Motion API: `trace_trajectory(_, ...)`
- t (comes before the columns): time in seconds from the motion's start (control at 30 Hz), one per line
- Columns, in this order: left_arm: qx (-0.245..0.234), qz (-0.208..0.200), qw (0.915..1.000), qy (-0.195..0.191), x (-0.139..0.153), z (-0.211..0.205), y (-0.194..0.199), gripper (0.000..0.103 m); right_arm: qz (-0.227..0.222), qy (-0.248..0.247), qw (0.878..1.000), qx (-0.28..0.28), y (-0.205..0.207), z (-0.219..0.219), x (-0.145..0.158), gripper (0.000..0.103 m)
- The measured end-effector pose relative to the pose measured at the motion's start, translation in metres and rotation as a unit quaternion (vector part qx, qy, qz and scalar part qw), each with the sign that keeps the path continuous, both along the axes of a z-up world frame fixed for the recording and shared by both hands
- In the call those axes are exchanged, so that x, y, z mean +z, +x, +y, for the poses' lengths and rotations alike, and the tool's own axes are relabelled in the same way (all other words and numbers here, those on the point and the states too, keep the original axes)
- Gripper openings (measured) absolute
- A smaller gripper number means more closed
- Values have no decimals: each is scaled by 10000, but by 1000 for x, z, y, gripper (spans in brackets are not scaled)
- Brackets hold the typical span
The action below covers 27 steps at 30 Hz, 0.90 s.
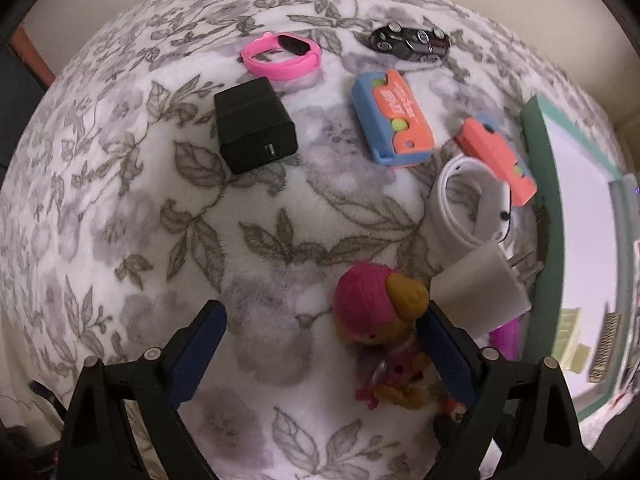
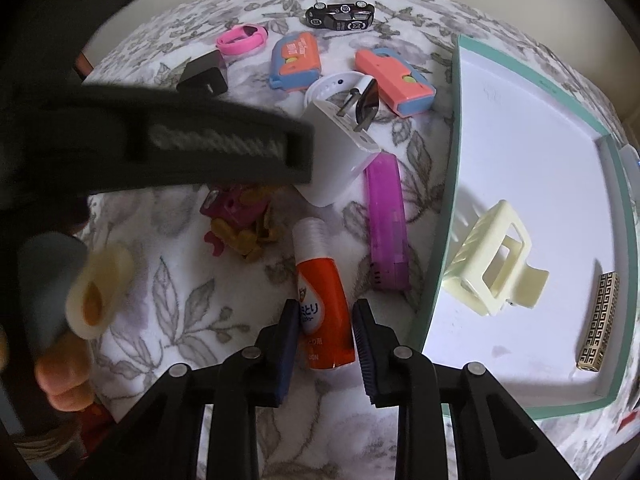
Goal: Organize rigid objects
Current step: 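Grasp the pink-haired dog figurine with the left tool while the right tool grasps the glue bottle, then carry the figurine and glue bottle into the tray while both tools open to release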
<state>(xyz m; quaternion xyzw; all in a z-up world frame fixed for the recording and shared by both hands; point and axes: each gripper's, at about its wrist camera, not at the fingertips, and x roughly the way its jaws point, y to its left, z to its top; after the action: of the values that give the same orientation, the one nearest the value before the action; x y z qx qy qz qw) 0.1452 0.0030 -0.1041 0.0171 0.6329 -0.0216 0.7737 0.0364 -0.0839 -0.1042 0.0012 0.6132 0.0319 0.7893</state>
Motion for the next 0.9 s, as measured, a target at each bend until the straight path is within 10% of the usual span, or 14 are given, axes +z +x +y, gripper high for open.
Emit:
trace_trajectory(0.33,-249,133,9996,-16,-5,-24,-1,41,-5,-22,10000,7,6,8,-2,26)
trace_trajectory(0.9,469,-618,9952,-590,56,17,-10,41,-380,659,9961,-437,11,-27,37,25)
